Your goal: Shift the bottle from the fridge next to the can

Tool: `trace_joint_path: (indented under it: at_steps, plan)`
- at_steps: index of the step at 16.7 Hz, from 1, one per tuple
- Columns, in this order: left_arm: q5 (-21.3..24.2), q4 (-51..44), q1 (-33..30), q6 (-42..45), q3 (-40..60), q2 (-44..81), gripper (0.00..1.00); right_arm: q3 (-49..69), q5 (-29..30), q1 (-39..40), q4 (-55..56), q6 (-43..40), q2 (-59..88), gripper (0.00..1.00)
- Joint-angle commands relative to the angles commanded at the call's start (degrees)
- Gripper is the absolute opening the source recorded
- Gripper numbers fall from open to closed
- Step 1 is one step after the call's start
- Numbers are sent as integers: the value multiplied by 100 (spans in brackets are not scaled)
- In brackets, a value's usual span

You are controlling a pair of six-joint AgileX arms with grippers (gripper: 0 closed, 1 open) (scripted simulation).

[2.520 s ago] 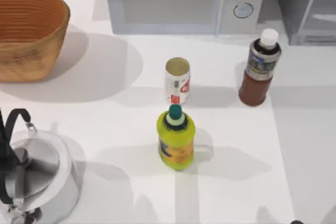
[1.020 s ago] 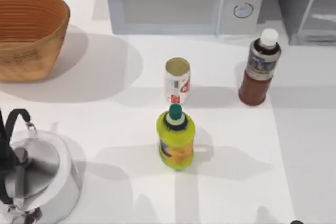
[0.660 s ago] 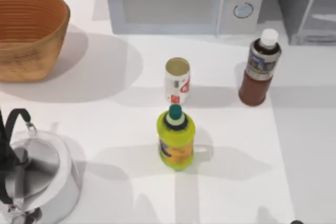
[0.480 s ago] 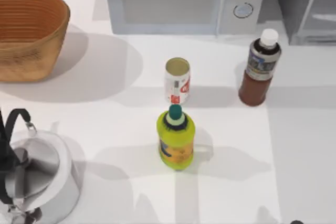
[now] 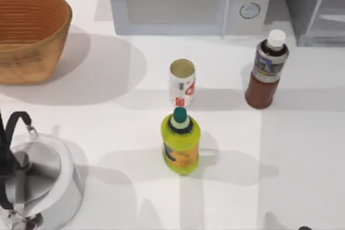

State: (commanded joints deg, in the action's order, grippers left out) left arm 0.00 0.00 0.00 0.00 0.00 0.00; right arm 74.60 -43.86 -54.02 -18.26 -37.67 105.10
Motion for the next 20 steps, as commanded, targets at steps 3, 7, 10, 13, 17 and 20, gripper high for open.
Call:
trace_joint_path:
  at_steps: [3,7,10,13,17,20]
  plan:
    - [0,0,0,0,0,0,100,-1,14,70,82,82,-7,100]
    - [0,0,0,0,0,0,100,-60,71,79,133,133,-39,100]
    - [0,0,0,0,0,0,100,-240,520,635,374,558,-141,100]
    - [0,0,0,0,0,0,100,-558,1298,1695,767,1254,-329,100]
    - [0,0,0,0,0,0,100,-1093,2604,3492,1404,2370,-698,100]
    - [0,0,0,0,0,0,100,-1482,3508,4594,1841,3134,-989,100]
